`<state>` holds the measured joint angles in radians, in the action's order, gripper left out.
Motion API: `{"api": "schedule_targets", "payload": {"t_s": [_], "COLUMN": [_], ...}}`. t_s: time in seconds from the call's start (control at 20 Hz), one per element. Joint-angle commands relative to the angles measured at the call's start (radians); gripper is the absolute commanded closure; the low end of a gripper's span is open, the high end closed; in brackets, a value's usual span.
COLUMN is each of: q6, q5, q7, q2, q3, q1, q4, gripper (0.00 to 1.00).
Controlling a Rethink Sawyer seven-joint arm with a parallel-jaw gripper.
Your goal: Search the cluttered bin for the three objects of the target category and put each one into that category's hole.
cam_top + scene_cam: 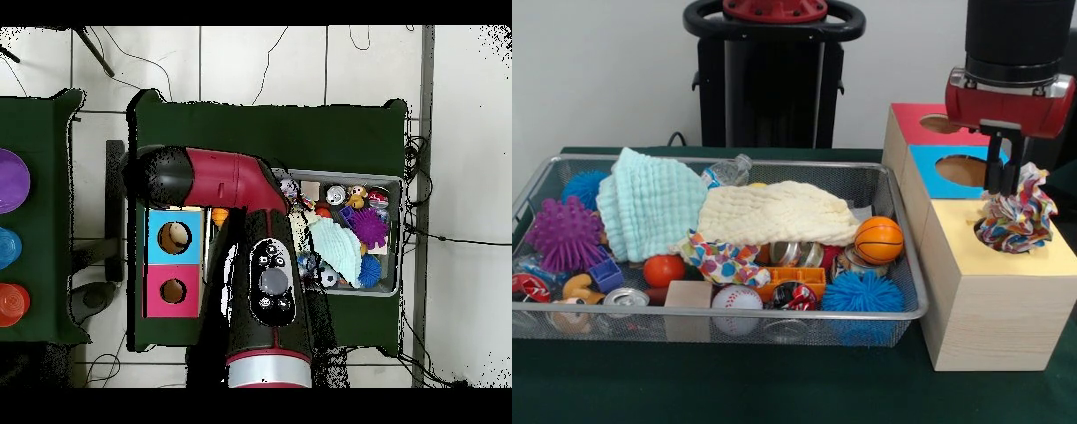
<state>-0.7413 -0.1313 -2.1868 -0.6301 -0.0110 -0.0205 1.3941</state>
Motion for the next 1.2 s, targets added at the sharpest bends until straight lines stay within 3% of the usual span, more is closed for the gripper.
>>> {"api": "schedule_targets", "payload": {"t_s": [0.05, 0.4, 0.75, 1.2], "q6": [-0.147, -0.187, -0.049, -0.018], "q5": [-0.049, -0.069, -0.023, -0.008], "q7": [-0.066, -0.082, -0.07, -0.059], "q2": [-0.025, -0.036, 0.076, 0.084], "q3": [-0.096, -0.09, -0.069, -0.057], "q1": [-0.007, 0.007, 0.019, 0.032], "q4": [0.057, 0.035, -0.009, -0.003], "gripper": [1.0, 1.0, 1.0, 1.0]}}
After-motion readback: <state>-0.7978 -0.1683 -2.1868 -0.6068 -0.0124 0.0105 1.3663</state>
